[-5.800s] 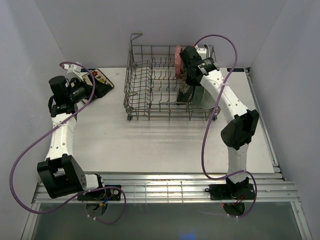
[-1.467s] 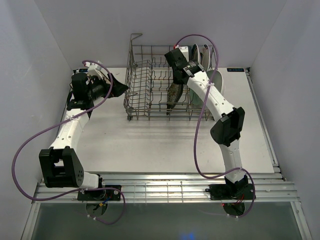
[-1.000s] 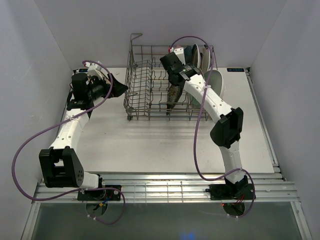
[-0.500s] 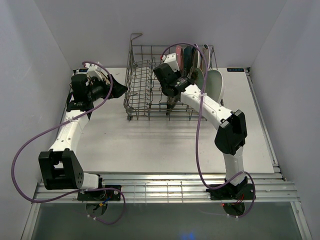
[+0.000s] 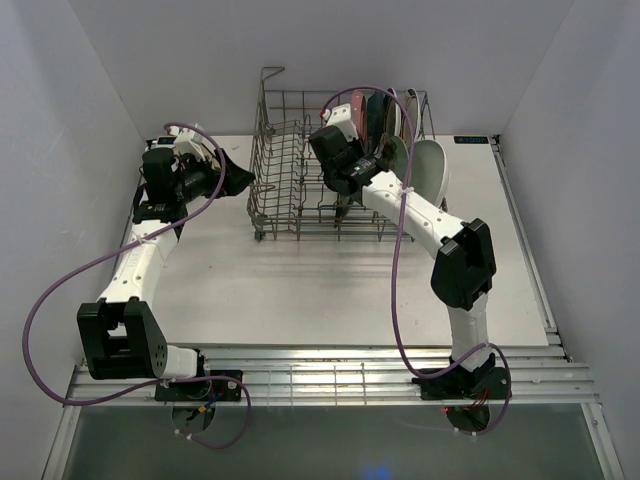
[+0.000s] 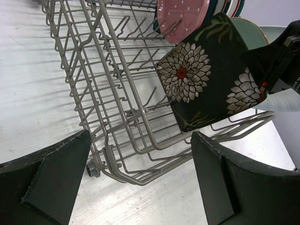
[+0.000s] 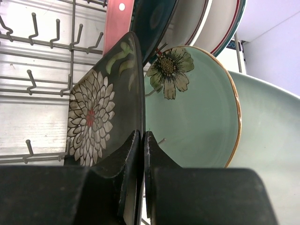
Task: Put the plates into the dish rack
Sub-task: Insert the plate into the dish rack.
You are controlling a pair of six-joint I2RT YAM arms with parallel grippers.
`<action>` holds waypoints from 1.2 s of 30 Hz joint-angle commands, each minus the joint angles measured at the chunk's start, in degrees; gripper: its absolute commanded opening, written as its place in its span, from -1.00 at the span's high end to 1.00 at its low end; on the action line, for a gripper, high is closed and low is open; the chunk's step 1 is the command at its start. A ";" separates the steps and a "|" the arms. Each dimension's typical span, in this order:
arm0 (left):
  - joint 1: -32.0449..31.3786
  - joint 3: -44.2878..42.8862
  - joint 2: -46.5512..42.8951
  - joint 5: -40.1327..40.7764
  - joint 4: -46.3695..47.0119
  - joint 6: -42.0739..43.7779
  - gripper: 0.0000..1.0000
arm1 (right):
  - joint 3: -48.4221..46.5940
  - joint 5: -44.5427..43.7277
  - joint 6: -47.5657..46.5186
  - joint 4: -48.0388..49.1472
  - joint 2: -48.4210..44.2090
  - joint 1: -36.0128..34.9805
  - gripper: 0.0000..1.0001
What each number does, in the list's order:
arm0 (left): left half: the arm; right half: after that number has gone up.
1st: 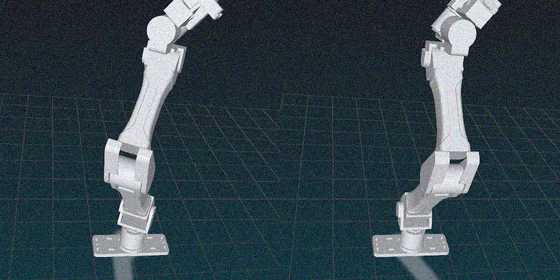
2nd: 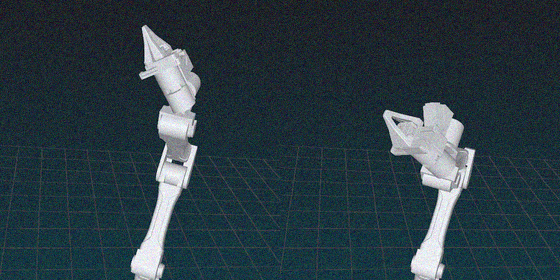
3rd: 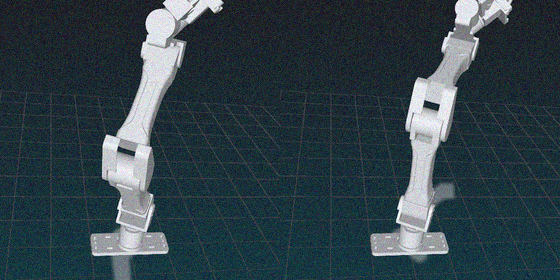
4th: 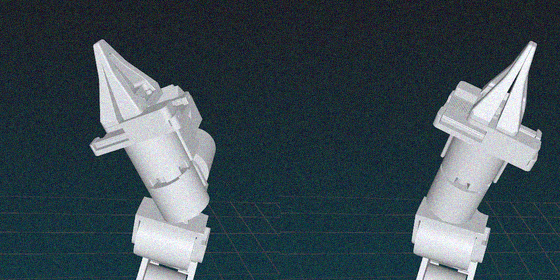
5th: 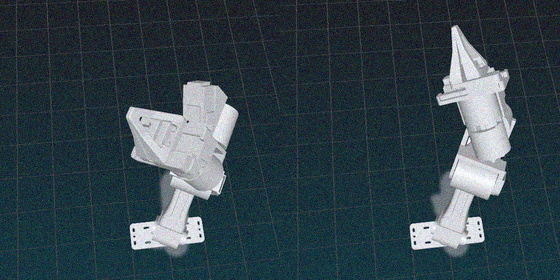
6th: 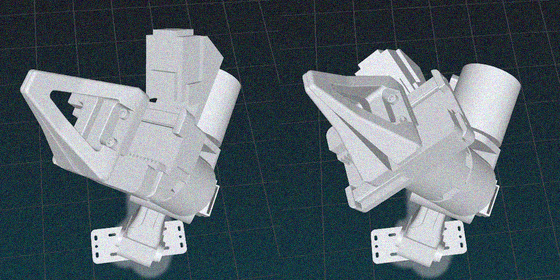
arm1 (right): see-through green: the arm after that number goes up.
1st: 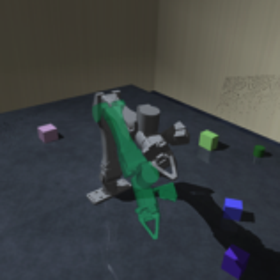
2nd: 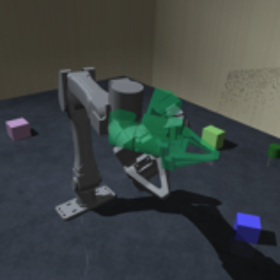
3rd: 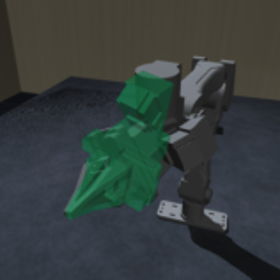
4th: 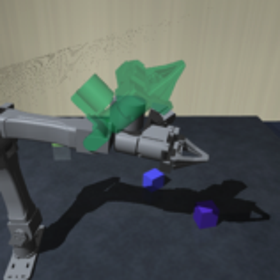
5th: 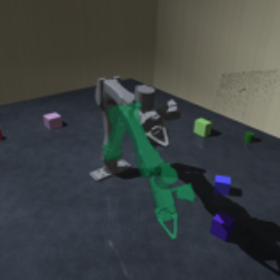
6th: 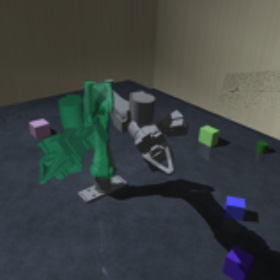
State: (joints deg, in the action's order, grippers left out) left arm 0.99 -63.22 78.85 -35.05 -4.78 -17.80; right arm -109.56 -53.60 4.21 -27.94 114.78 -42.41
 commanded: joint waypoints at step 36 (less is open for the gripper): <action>-0.20 0.29 -2.21 0.68 -0.94 1.45 -0.96 | 19.38 -5.02 -15.02 42.26 -11.86 0.84 0.85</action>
State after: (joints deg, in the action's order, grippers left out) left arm 0.99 -63.13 78.85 -34.87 -5.61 -17.12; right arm -89.08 -53.63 -8.88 1.96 107.28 -42.09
